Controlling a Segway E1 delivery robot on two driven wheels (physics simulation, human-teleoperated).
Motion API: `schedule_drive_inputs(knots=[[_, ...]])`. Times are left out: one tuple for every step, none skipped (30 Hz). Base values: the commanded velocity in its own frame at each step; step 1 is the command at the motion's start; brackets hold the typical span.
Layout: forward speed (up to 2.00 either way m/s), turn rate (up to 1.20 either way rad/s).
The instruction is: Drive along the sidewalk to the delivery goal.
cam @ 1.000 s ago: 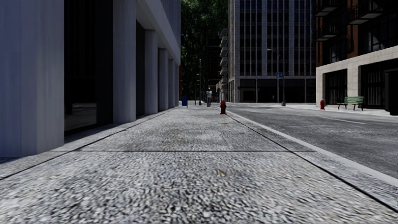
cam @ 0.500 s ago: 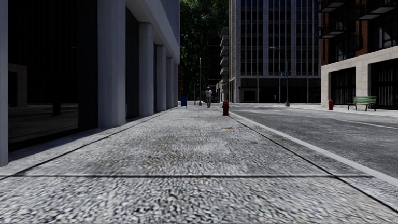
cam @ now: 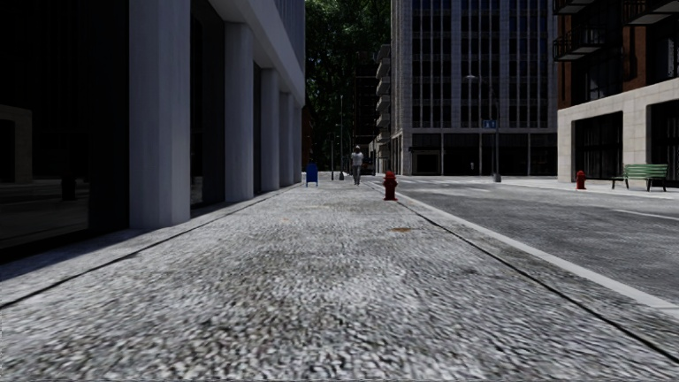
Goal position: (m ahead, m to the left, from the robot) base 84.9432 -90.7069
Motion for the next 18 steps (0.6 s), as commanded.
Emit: schedule_drive_inputs(knots=[[2.00, 0.00], [2.00, 0.00], [2.00, 0.00], [2.00, 0.00], [2.00, 0.00], [2.00, 0.00], [2.00, 0.00], [2.00, 0.00], [2.00, 0.00], [2.00, 0.00], [2.00, 0.00], [2.00, 0.00], [2.00, 0.00], [2.00, 0.00], [2.00, 0.00], [2.00, 0.00], [2.00, 0.00], [2.00, 0.00]])
